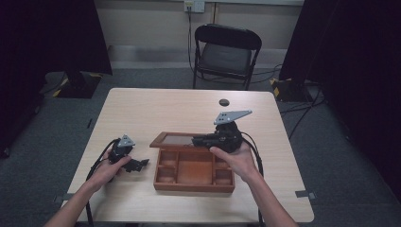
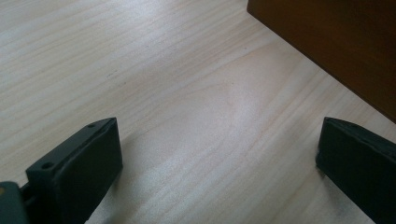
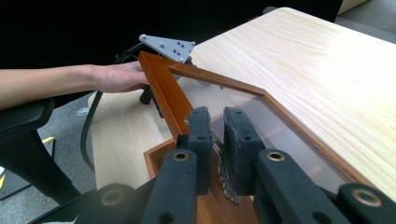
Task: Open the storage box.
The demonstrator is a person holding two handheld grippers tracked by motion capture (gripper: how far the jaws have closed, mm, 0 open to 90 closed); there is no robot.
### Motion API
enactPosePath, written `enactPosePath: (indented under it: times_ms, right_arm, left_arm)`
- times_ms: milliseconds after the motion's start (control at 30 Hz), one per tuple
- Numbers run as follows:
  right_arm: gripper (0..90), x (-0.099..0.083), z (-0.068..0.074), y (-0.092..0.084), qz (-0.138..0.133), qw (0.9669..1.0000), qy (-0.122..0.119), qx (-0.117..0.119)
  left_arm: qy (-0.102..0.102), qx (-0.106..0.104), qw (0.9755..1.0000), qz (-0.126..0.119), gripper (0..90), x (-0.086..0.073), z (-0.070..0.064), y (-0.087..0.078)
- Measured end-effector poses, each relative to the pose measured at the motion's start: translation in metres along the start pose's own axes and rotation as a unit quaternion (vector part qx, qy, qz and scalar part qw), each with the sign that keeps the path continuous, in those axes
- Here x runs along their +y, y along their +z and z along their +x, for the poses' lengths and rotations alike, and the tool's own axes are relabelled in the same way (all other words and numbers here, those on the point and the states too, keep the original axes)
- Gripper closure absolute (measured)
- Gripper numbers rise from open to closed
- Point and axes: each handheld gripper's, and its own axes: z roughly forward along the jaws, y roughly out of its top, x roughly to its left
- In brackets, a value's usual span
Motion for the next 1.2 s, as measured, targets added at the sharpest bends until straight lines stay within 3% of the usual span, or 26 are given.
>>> enactPosePath:
  times_ms: [1200]
  right_arm:
    - [82.4,0.014,-0.006,-0.001,0.004,0.9999,-0.005,-0.011]
  left_arm:
    - [0.000,0.000,1.0000,0.000,0.0,0.000,0.000,0.000]
